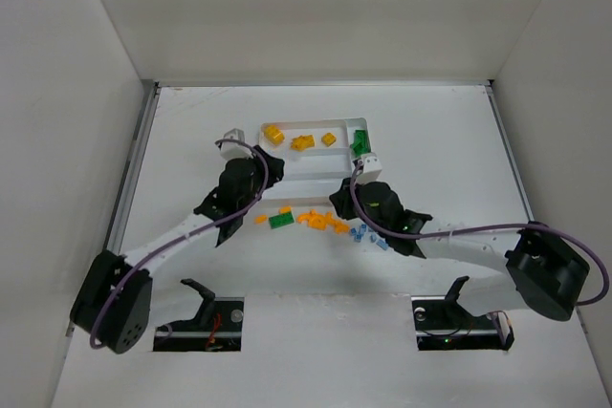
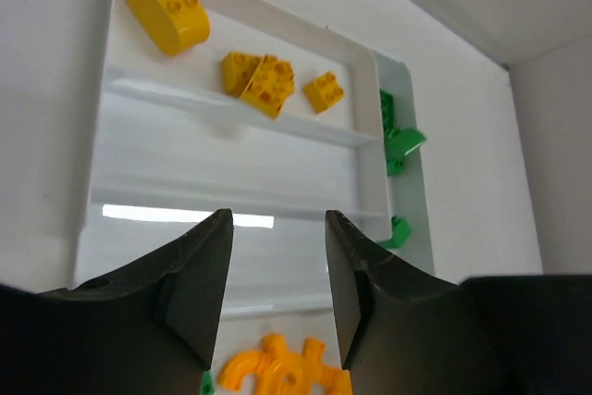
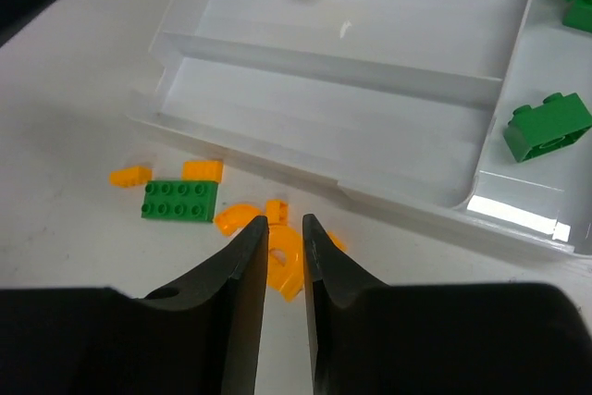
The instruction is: Sort the legos into containers by color
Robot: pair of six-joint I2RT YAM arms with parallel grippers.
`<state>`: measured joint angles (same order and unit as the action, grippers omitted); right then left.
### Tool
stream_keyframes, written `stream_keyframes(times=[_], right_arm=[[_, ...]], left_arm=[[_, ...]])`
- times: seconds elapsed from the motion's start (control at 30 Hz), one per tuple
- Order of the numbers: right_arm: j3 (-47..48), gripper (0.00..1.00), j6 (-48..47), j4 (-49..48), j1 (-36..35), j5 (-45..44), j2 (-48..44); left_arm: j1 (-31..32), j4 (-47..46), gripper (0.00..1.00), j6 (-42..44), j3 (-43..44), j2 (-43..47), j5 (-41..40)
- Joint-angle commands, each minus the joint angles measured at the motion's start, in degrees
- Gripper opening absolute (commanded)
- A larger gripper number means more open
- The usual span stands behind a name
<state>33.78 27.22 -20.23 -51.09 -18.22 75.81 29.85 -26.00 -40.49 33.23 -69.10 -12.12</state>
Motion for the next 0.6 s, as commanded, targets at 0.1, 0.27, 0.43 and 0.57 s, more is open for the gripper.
stream_keyframes(times=[0.1,0.27,0.43,0.57], right_arm=[[2.0,0.27,-0.7,-2.4,0.3,0.4,0.1],[2.4,0.25,-1.2,1.5,1.8,0.5,-0.8],[2.4,0.27,0.5,10.2,1.8,-2.8,-2.1],[-1.5,0.42,5.9,17.7,-1.8,-9.8,-8.6]], left_arm=[[4.4,15.3,0.40,3.8,-7.6,12.5,-6.4],[9.6,22.4,0.39,4.1,-8.6,15.7,-6.3],[16.2,24.0,0.42,3.9,-7.9,15.1,-6.9],[23.0,19.9,0.42,4.5,-7.0,12.1,-7.4]])
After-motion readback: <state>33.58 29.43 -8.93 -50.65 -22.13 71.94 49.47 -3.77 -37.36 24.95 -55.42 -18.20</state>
